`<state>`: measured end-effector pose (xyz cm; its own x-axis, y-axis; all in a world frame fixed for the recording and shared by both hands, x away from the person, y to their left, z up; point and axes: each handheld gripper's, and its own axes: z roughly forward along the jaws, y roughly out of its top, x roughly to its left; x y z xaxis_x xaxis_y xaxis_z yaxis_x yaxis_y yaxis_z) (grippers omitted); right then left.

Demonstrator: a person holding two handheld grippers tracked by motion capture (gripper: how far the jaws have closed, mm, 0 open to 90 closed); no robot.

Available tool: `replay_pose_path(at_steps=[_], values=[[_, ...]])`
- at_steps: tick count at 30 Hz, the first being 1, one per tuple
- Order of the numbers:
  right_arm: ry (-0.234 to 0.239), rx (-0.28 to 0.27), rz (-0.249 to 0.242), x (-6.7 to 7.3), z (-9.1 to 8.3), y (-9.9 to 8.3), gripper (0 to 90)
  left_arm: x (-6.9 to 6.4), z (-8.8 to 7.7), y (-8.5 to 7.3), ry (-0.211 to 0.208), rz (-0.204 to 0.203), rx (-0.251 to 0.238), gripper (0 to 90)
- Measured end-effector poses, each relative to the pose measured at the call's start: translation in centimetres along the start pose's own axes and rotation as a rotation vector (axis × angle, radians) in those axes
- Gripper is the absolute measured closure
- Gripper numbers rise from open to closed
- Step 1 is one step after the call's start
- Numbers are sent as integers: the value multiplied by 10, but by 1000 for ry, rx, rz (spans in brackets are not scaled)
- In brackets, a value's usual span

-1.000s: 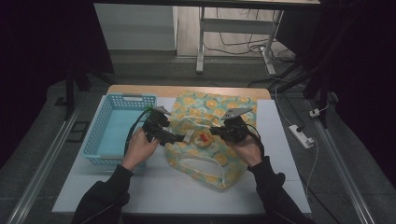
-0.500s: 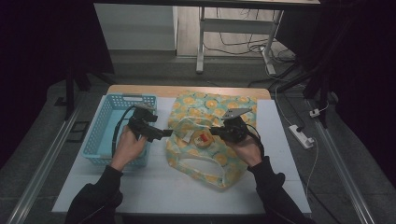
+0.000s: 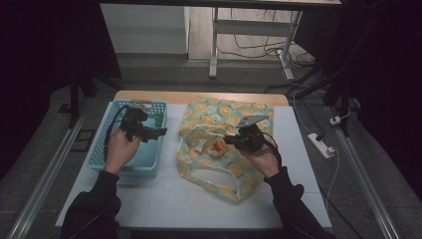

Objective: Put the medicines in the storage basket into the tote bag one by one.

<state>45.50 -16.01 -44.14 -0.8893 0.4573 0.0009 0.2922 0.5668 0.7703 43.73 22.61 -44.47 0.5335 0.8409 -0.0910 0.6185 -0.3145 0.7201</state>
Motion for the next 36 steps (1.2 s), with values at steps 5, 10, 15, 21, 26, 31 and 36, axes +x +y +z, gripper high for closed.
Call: replay_pose_path(at_steps=[5, 10, 15, 21, 26, 31, 36], values=[[2, 2, 0, 0, 0, 0, 900, 17, 5, 5, 20, -55, 22, 0], [1, 3, 2, -1, 0, -1, 900, 31, 14, 13, 45, -86, 59, 0], [2, 2, 3, -1, 0, 0, 900, 42, 25, 21, 56, -98, 89, 0], [3, -1, 4, -1, -2, 0, 900, 52, 40, 27, 80, -112, 112, 4], [3, -2, 6, -1, -2, 0, 900, 62, 51, 33, 113, -114, 152, 22], [4, -6, 5, -1, -3, 0, 900, 68, 63, 34, 114, -123, 195, 56], [4, -5, 5, -2, -3, 0, 900, 71, 71, 33, 111, -129, 208, 132]])
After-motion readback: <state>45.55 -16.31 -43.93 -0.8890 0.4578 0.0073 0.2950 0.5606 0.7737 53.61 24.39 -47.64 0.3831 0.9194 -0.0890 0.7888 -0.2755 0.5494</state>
